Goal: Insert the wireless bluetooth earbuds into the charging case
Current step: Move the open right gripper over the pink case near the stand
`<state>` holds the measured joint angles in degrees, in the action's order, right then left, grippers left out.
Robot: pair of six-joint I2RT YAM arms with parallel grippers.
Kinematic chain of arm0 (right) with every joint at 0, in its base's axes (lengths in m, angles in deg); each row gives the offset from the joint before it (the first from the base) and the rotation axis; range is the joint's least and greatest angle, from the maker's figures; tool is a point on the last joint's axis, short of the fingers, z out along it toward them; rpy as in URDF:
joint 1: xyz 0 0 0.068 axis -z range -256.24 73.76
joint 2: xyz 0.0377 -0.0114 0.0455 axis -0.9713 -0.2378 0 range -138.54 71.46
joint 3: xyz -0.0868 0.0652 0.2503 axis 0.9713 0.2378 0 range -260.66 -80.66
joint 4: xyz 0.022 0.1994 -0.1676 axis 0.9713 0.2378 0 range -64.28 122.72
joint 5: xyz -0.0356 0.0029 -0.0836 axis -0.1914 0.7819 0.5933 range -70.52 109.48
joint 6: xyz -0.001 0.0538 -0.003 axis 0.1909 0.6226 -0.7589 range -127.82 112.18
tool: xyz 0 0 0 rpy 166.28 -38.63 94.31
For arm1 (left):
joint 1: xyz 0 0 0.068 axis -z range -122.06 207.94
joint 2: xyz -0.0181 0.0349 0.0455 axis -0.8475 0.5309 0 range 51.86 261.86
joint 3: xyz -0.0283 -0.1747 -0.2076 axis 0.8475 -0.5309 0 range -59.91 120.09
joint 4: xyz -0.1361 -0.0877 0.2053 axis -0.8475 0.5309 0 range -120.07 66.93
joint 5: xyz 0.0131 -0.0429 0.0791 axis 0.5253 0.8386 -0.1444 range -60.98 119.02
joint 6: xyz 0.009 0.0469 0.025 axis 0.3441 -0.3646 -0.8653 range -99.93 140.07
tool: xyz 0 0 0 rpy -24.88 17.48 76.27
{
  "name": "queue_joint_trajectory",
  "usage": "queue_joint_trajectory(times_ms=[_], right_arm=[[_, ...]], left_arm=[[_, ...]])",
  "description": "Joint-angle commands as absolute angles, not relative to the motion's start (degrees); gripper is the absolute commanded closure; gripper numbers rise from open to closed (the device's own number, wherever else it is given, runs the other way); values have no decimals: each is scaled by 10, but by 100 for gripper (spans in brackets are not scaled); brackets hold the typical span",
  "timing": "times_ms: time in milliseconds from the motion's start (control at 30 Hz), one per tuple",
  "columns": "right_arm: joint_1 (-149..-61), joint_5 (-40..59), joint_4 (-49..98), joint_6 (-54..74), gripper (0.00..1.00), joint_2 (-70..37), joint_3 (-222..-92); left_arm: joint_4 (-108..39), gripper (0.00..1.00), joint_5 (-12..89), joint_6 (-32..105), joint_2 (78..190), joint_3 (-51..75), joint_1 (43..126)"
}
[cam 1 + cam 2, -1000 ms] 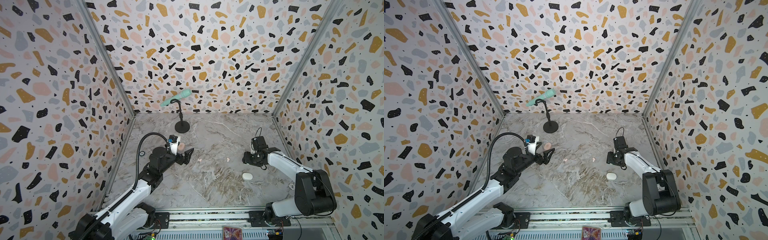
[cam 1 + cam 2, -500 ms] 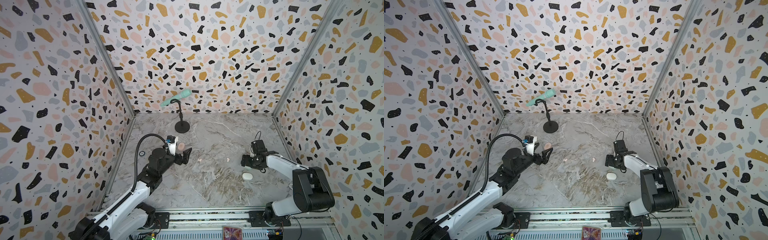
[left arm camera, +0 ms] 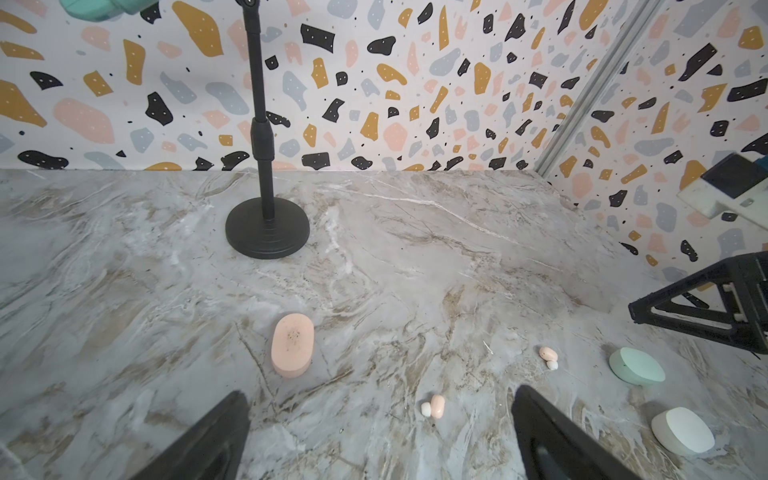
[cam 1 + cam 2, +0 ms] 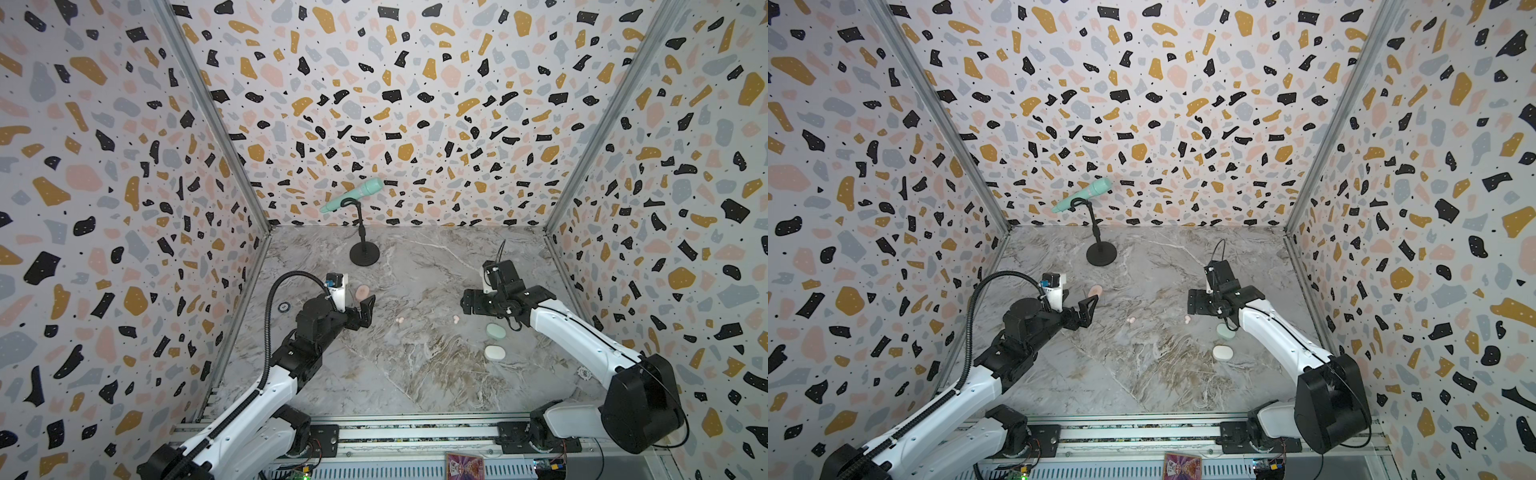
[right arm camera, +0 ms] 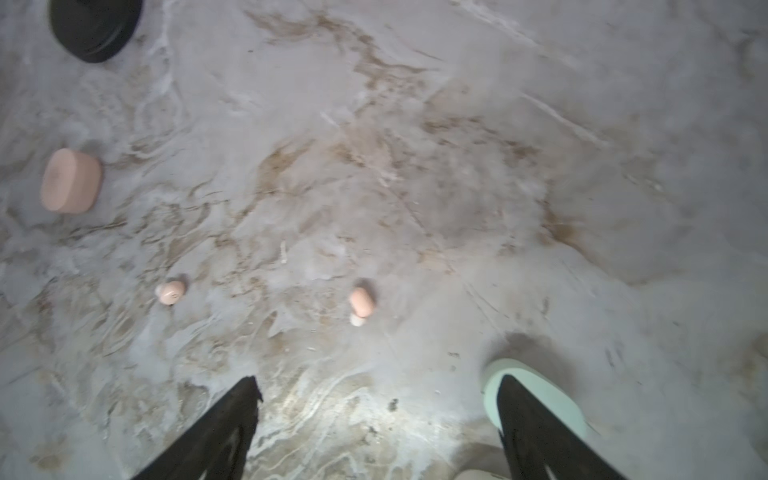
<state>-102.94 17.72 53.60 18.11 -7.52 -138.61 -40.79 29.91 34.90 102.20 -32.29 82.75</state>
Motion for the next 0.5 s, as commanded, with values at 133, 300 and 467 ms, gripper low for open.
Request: queue_joint_trajectory(times_ms=[133,300,467], right_arm=[[-1130,163,482,159,9,-205,-1502],[-1175,162,442,123,10,-333,-1610],[-1192,142,415,107,10,-450,-1727]], left_arm=[[-399,0,268,381,989,-337,829],[-387,0,265,382,976,-343,829],[-370,0,259,384,967,-347,828]])
